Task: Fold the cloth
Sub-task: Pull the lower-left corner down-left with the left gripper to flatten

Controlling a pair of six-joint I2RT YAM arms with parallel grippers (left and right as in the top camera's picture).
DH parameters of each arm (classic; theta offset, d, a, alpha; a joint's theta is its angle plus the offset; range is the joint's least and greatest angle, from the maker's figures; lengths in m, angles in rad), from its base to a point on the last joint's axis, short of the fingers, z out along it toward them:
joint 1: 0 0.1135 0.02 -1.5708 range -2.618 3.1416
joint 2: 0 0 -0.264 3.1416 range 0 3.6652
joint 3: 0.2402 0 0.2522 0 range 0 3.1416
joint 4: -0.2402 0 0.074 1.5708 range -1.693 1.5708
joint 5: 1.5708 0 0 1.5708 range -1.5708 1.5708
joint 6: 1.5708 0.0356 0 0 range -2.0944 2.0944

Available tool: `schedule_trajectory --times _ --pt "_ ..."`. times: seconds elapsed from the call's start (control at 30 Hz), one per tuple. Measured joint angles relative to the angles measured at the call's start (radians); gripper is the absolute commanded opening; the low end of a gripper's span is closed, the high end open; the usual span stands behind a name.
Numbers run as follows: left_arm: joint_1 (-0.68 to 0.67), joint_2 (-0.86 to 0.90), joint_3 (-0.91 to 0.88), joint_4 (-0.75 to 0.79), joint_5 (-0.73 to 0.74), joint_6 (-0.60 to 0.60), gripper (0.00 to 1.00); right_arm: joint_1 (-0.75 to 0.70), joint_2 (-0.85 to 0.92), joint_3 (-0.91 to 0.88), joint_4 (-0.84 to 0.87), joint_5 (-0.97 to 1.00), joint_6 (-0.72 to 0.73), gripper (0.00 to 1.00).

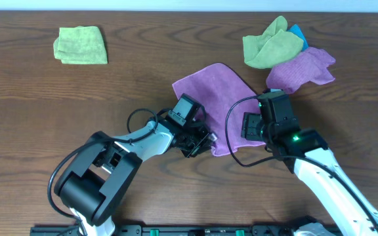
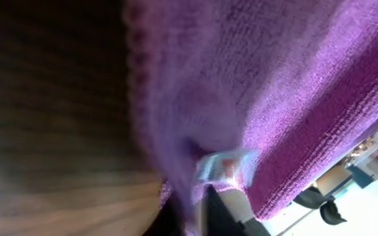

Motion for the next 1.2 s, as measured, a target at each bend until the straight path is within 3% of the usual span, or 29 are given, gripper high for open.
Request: schedule_trajectory --times 0.23,0.73,1.2 --pt "0.045 0.0 0.0 -0.013 0.014 0.101 0.06 0.0 0.0 0.0 -0.016 -0.007 0.0 0.68" --pt "0.392 0.0 0.0 -0.281 0.084 0.463 0.05 0.0 0.0 0.0 -0.093 -0.034 0.0 0.69" --pt "0.475 0.0 0.0 -0.366 0.098 0.6 0.06 0.0 0.079 -0.119 -0.04 -0.068 0.082 0.7"
